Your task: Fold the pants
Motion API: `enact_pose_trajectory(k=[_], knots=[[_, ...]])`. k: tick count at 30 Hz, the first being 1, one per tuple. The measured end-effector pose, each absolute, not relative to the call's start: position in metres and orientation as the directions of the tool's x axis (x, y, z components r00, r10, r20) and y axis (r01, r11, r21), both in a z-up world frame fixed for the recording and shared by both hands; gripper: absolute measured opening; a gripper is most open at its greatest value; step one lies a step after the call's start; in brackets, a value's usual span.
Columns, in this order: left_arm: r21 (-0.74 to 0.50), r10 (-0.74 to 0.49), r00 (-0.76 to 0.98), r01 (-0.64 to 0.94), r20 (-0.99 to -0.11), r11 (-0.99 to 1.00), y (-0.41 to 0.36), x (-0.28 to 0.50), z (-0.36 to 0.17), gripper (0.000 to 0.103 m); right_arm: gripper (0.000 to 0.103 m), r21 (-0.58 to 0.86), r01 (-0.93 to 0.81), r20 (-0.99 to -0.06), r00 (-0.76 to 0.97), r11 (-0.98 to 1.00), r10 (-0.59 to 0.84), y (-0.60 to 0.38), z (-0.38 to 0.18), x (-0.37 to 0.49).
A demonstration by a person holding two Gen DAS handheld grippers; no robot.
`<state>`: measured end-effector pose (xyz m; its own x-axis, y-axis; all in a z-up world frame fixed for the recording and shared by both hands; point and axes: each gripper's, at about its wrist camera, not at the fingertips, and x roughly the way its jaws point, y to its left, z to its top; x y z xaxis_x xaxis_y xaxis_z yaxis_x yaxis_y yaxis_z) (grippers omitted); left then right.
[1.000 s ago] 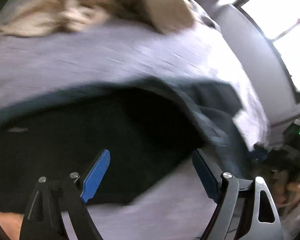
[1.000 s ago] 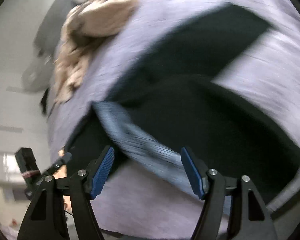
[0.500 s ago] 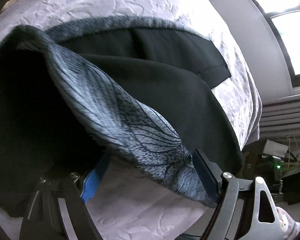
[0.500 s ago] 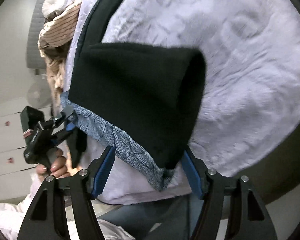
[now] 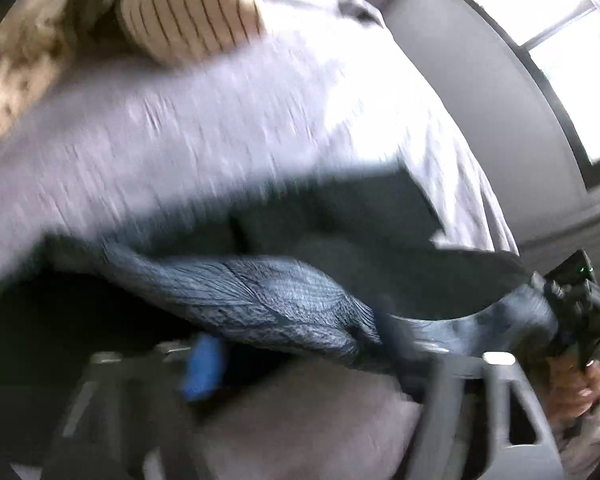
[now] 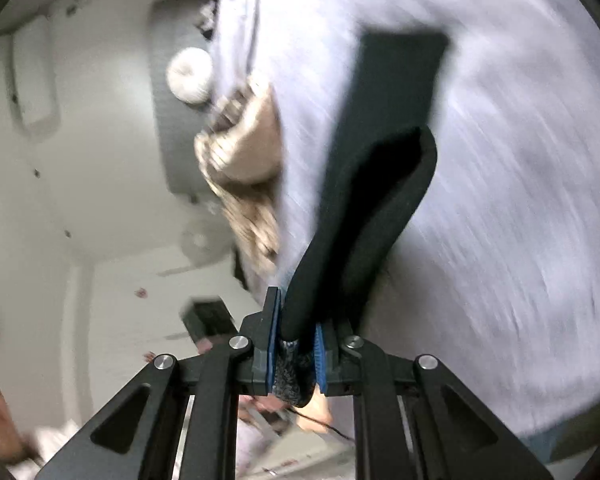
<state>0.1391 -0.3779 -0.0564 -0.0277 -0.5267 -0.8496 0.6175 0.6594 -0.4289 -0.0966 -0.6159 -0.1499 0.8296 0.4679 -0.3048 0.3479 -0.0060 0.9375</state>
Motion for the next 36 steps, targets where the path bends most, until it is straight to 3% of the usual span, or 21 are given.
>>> enact_pose_trajectory(k=[4,7,9,10,12,17,21,34,35,36], knots=[[-0.359,-0.514,0.062,0.645,-0.856,0.675,-0.388,0.164,-0.043,0.077,0.019,0.929,0.369,-0.324,0.838,-0.017,0.440,-0.670,-0.148,-0.039],[-0.301,-0.465,0.102,0.637,-0.879,0.709,-0.382,0.173,-0.049,0.078,0.034,0.883,0.466,-0.446,0.791,0.058,0.419,-0.700,-0.158,0.006],[-0.281,-0.439,0.122,0.611,-0.890,0.740,-0.374,0.179,-0.056,0.078,0.093,0.824,0.549,-0.555,0.731,0.141,0.396,-0.714,-0.164,0.031],[-0.273,-0.426,0.131,0.594,-0.895,0.757,-0.369,0.182,-0.059,0.077,0.093,0.786,0.591,-0.611,0.693,0.184,0.383,-0.720,-0.168,0.042],[-0.256,-0.397,0.150,0.552,-0.905,0.794,-0.358,0.186,-0.066,0.077,0.093,0.756,0.603,-0.653,0.666,0.256,0.360,-0.723,-0.170,0.057],[-0.212,-0.328,0.166,0.486,-0.930,0.848,-0.325,0.178,-0.085,0.077,0.082,0.793,0.524,-0.610,0.685,0.311,0.399,-0.698,-0.164,0.044],[-0.162,-0.248,0.149,0.435,-0.957,0.886,-0.300,0.171,-0.103,0.078,0.078,0.757,0.529,-0.654,0.621,0.384,0.433,-0.667,-0.180,0.037],[-0.090,-0.146,0.179,0.289,-0.973,0.953,-0.210,0.178,-0.124,0.077,0.069,0.813,0.446,-0.578,0.532,0.375,0.619,-0.560,-0.232,0.106],[-0.081,-0.136,0.178,0.285,-0.975,0.955,-0.202,0.179,-0.127,0.077,0.057,0.805,0.447,-0.589,0.529,0.389,0.611,-0.554,-0.234,0.114],[-0.075,-0.129,0.176,0.285,-0.976,0.956,-0.197,0.180,-0.128,0.077,0.023,0.794,0.453,-0.606,0.525,0.406,0.597,-0.551,-0.234,0.119]])
